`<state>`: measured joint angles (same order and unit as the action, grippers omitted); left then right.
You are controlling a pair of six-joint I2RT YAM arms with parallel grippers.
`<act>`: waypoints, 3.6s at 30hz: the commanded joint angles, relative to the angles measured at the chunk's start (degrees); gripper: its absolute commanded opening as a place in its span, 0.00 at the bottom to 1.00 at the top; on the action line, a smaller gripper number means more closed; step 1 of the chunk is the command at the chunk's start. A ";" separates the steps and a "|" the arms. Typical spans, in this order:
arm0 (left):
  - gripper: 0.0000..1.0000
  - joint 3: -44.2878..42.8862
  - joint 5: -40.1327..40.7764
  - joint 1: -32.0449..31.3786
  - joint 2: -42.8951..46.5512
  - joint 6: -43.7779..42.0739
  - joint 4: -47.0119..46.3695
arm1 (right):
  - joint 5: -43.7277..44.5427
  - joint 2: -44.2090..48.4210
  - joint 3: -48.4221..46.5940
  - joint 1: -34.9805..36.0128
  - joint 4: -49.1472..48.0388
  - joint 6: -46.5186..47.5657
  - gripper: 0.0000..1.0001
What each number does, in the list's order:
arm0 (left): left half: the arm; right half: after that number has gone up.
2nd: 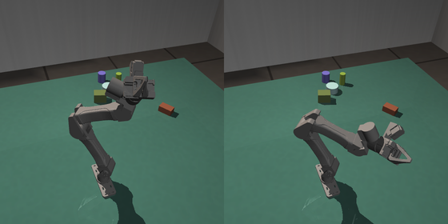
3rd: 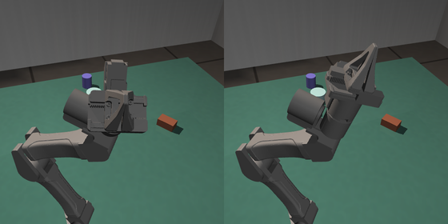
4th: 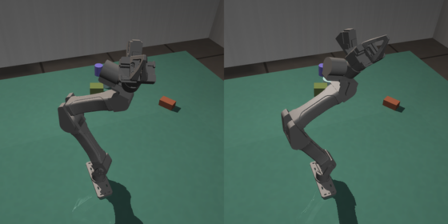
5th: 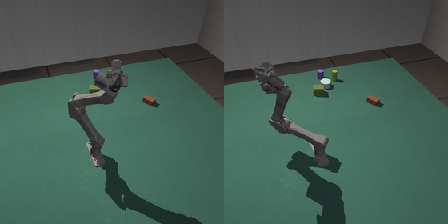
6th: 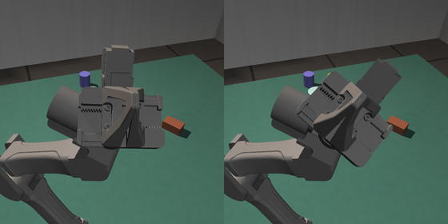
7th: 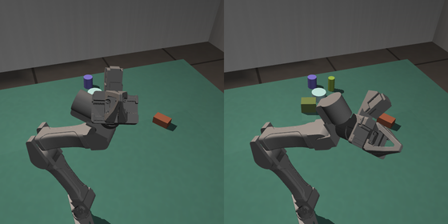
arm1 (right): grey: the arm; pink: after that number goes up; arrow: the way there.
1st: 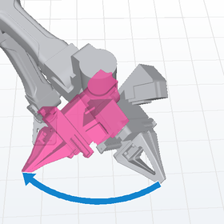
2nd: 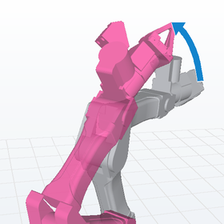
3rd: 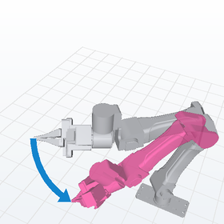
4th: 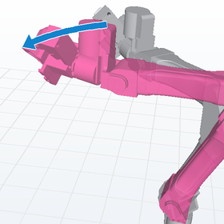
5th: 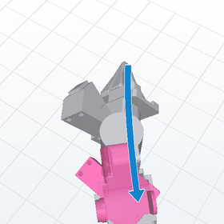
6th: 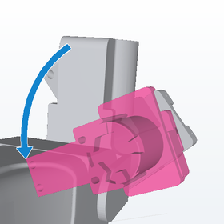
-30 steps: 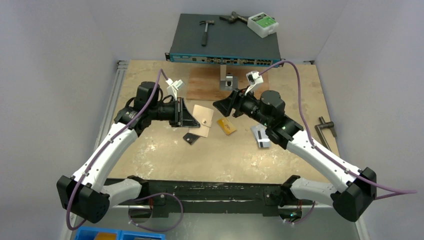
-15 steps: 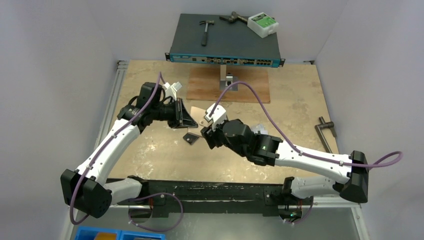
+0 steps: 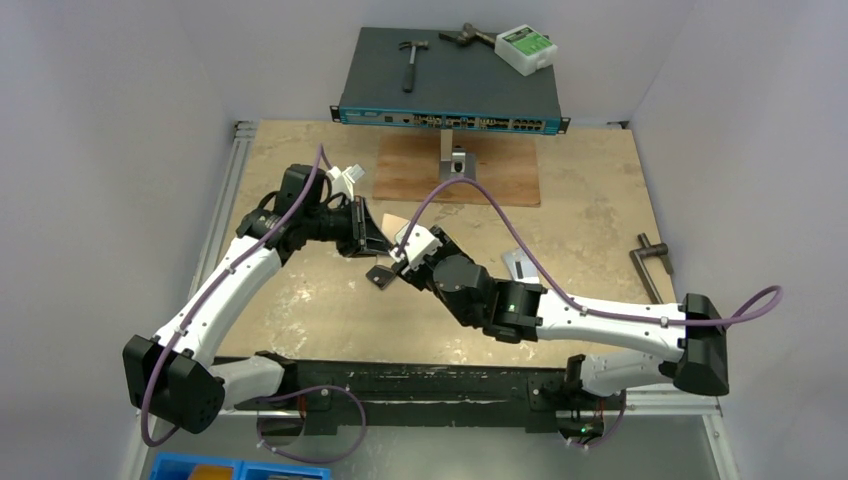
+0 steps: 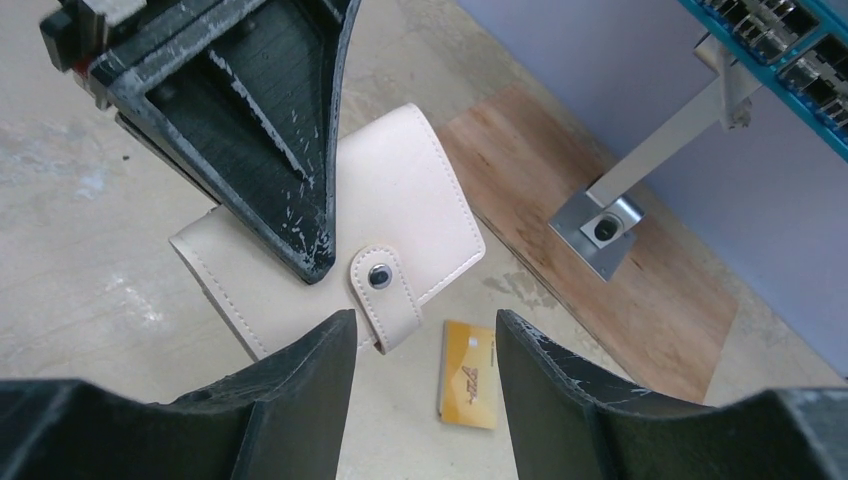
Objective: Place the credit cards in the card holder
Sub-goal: Open the card holder.
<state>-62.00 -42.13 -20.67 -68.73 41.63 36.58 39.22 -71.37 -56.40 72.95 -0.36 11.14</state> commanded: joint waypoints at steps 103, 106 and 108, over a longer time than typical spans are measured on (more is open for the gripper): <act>0.00 0.04 -7.19 1.95 1.14 4.52 -3.71 | 7.77 -3.68 6.63 4.66 -23.70 14.00 0.46; 0.00 0.10 -7.56 1.98 1.31 4.77 -3.71 | 9.72 -5.87 6.31 4.66 -26.99 16.79 0.43; 0.00 0.28 -7.80 1.95 1.32 4.95 -3.82 | 10.58 -7.37 6.07 4.67 -29.34 18.34 0.41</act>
<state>-60.29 -47.00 -18.81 -67.77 45.87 34.02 47.62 -76.42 -47.86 77.25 -23.35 25.15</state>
